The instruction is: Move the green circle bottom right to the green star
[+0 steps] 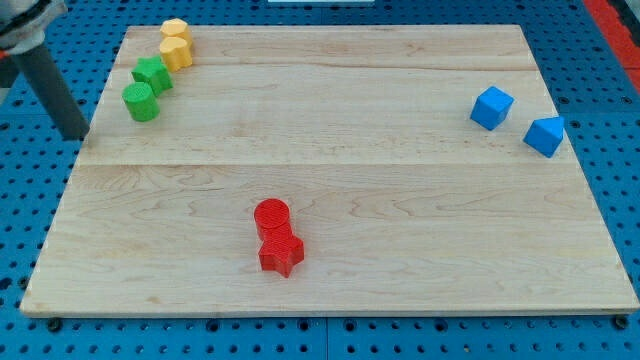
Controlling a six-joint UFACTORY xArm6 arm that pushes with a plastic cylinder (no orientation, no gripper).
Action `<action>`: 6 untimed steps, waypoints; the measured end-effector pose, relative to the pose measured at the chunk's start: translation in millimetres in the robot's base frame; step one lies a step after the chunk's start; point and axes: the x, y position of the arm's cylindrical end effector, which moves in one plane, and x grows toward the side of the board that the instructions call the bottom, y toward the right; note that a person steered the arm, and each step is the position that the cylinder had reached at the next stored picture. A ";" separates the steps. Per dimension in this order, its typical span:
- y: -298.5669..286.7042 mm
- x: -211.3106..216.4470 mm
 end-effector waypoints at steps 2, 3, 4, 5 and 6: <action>3.6 33.1; 47.0 115.5; 116.6 191.5; 163.1 197.2; 259.8 147.5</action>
